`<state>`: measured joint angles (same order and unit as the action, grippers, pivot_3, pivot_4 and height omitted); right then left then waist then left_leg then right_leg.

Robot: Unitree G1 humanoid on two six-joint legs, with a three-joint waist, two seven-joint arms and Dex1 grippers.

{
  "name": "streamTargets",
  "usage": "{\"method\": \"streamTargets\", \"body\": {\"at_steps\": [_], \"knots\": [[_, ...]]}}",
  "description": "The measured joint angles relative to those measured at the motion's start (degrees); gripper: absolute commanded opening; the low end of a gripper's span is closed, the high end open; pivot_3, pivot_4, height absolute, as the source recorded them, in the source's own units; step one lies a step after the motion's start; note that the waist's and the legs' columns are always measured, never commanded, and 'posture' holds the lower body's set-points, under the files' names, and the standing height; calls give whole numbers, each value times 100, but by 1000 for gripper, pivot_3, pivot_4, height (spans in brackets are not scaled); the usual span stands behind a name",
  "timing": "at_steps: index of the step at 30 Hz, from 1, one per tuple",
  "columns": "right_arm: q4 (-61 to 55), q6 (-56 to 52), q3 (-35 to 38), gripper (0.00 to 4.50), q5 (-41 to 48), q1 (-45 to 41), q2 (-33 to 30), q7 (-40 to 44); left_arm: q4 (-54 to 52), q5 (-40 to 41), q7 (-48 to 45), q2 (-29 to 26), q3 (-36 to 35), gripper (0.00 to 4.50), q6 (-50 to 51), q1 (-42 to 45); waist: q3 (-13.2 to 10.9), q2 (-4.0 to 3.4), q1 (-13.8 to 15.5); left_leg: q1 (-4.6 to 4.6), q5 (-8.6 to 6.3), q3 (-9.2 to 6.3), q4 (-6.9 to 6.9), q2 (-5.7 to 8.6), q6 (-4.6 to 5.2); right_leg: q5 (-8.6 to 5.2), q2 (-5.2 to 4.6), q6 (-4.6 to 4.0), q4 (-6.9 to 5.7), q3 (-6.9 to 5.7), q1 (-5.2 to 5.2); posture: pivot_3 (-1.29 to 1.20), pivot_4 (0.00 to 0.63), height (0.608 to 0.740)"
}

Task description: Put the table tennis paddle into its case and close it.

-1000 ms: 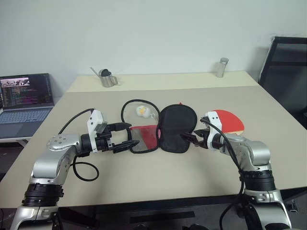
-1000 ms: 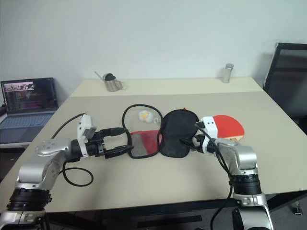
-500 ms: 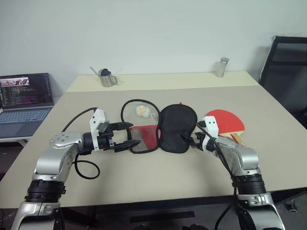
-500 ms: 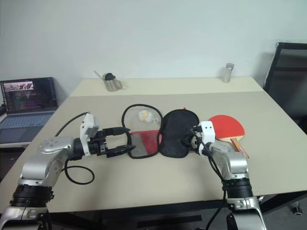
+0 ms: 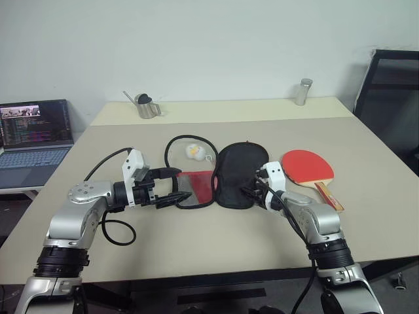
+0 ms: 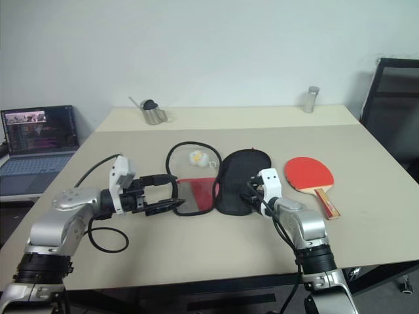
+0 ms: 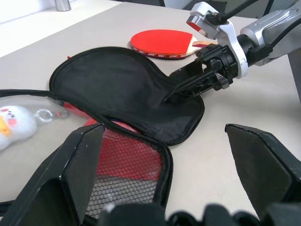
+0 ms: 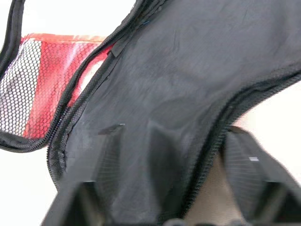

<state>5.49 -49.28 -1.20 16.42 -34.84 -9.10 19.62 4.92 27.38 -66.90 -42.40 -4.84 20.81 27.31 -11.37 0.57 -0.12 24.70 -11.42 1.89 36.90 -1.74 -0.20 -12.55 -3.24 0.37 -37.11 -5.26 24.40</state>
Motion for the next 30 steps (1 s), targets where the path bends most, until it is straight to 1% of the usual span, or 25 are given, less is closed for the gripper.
{"method": "streamTargets", "body": {"at_steps": [1,3,7,8,11,13,16,18,22,27,30], "knots": [[0,0,0,1853,0,1,0,0,-1,0,0,0,0,4500,0,0,0,0,0,0,0,0,0,0,0,0,0,0,0,0,0,0,150,740],[-23,-118,12,1496,54,7,-10,17,-31,2,2,-2,-4,4500,3,-24,0,0,0,0,0,0,0,-1,0,0,0,0,0,0,0,0,150,740],[-164,-614,79,215,284,12,-205,161,-53,2,9,-1,-5,4500,16,-88,0,0,1,0,0,0,0,-2,0,0,-1,0,0,0,0,0,150,740],[-199,-683,103,16,307,11,-278,194,-61,3,11,-1,-5,4500,17,-90,0,0,2,0,0,0,1,-2,0,0,-1,0,0,0,-1,0,150,740],[-206,-773,167,16,329,-18,-544,311,-92,3,10,-1,-5,4500,20,-92,0,0,7,0,0,1,1,-1,0,0,-2,0,1,-3,-1,0,150,740],[-43,-786,169,16,324,-178,-894,512,-96,3,9,-1,-5,4500,22,-92,0,0,7,0,0,2,2,2,0,0,-2,0,0,-4,0,0,150,740],[367,-779,176,16,288,-584,-1483,905,-96,3,7,-1,-4,4500,24,-91,0,0,4,0,0,5,1,4,0,0,-1,0,2,-6,0,0,150,740],[656,-750,126,16,262,-835,-1688,1153,-97,3,8,0,-2,4500,24,-87,0,0,3,0,0,7,0,6,0,0,3,0,3,-5,0,0,150,740],[1390,-520,-191,16,69,-1297,-1880,1611,-106,4,15,11,6,4500,25,-77,0,0,-7,0,0,11,-2,6,0,0,9,-1,1,-3,2,0,150,740],[1974,-316,-344,16,-68,-1689,-1879,1928,-128,4,51,15,6,4500,29,-80,0,1,-3,0,0,13,0,5,0,0,7,-1,2,-3,2,0,150,740],[2150,-212,-349,692,-135,-1752,-1807,1992,-192,7,85,15,5,4500,35,-98,0,1,-1,0,0,14,0,4,0,1,5,0,2,-3,2,0,150,740]]}}
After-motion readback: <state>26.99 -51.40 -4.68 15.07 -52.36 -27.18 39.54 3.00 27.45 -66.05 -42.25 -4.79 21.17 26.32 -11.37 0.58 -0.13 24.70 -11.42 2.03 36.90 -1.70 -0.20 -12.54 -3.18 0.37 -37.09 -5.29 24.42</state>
